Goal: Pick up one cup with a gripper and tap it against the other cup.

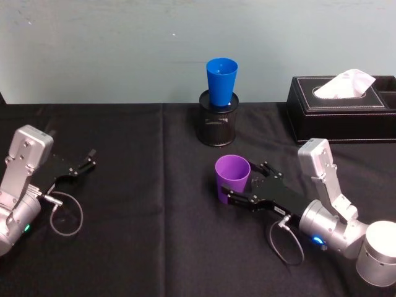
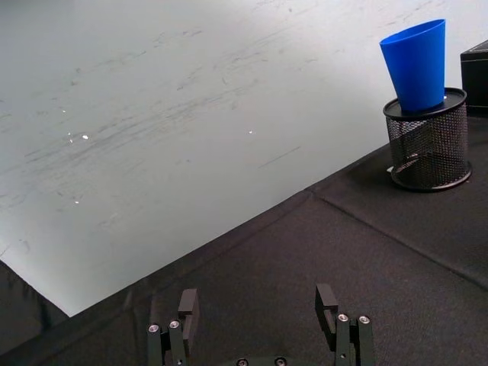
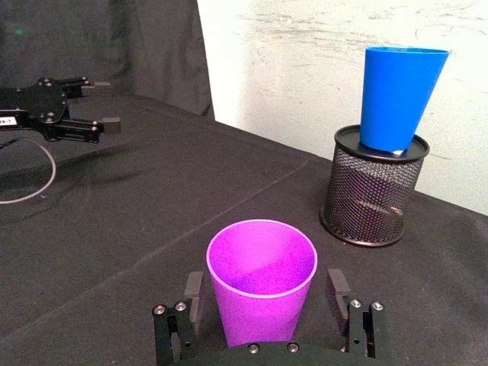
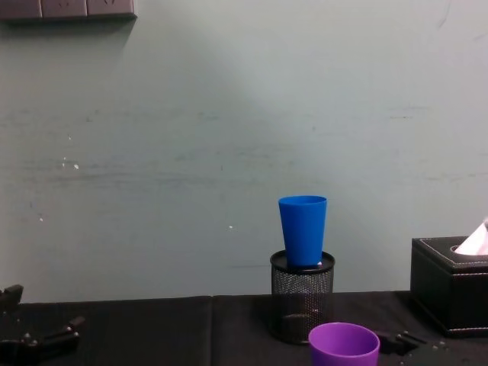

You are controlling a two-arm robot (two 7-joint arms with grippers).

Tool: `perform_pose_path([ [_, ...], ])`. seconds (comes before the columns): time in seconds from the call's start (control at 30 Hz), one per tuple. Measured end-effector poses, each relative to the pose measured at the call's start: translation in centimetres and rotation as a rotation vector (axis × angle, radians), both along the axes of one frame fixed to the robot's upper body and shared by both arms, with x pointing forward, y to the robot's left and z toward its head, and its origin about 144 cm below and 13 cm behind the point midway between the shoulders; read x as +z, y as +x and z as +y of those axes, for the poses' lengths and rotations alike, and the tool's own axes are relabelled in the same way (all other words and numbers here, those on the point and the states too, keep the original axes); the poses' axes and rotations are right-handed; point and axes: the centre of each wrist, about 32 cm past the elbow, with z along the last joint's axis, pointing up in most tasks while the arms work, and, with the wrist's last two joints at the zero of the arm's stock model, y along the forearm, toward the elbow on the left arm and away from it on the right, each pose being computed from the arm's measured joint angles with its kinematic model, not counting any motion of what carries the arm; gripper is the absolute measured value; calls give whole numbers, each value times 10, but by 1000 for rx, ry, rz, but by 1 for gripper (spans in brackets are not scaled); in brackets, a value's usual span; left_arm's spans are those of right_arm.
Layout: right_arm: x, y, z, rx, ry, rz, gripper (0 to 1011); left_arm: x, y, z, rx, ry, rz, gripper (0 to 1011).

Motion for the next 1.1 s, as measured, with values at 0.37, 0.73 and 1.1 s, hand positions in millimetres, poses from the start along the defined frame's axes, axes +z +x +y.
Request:
perform_pose_path([
  [0.37, 0, 9, 8, 7, 5, -8, 1004, 0, 0, 0, 0, 0, 0, 1000],
  [0.73, -1, 15, 13, 8, 12, -11, 1004, 0, 0, 0, 0, 0, 0, 1000],
  [1.1, -2, 14, 14, 5, 15, -2, 1004, 0, 0, 0, 0, 0, 0, 1000],
])
